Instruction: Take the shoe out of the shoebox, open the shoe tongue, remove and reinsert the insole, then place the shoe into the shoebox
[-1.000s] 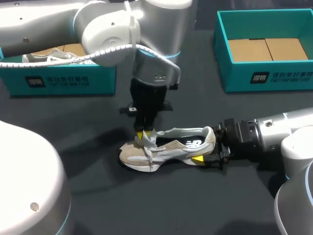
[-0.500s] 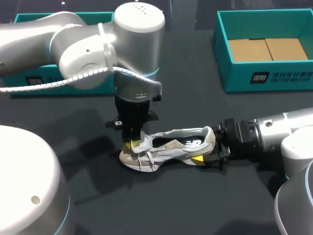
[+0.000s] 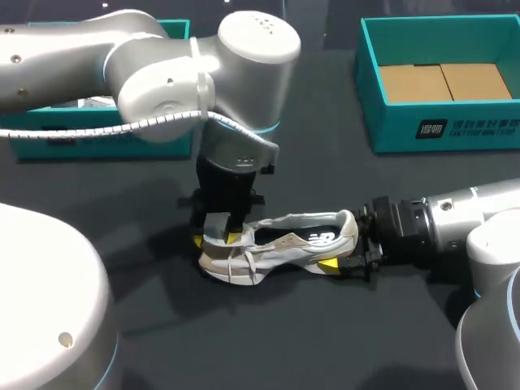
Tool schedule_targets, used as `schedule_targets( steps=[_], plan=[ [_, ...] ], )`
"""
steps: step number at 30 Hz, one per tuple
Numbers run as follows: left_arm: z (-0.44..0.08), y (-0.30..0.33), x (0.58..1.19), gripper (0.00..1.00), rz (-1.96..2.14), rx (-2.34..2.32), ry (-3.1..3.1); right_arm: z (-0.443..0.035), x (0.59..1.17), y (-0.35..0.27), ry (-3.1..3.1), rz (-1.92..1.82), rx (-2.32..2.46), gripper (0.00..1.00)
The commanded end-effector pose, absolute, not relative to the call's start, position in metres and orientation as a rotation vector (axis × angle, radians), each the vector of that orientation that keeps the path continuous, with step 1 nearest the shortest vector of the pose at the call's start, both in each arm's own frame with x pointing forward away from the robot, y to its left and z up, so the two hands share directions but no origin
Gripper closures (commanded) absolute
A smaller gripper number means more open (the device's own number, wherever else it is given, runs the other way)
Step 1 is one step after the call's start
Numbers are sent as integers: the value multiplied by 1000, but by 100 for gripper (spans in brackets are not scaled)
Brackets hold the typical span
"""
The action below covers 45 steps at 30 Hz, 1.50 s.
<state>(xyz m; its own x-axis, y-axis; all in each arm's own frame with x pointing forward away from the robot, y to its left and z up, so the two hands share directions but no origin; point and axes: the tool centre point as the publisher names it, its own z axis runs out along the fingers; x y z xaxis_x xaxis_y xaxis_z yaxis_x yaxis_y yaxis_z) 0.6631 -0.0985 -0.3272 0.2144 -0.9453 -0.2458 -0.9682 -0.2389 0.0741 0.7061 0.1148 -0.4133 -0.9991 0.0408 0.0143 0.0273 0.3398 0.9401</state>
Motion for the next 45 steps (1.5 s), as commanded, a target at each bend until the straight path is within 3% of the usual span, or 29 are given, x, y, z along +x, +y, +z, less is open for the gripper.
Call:
schedule_targets(
  steps=[1,13,19,20,21,22,26,37,45],
  plan=[
    [-298,-101,661,48,277,-2333,1948,-414,705,114,2564,1793,66,100],
    [-240,-151,683,46,-88,-2127,2223,-414,705,114,2564,1793,66,100],
    [-220,-173,682,55,-185,-1824,2574,-414,705,114,2564,1793,66,100],
    [-216,-175,682,62,-190,-1733,2668,-414,705,114,2564,1793,66,100],
    [-213,-176,681,96,-195,-1656,2748,-414,705,114,2564,1793,66,100],
    [-210,-178,682,100,-190,-1547,2828,-414,705,114,2564,1793,66,100],
    [-207,-185,686,100,-148,-905,3069,-414,705,114,2564,1793,66,100],
    [-207,-185,686,100,-148,-905,3069,-414,705,114,2564,1793,66,100],
    [-233,-214,685,100,-177,-456,3139,-414,705,114,2564,1793,66,100]
  ],
)
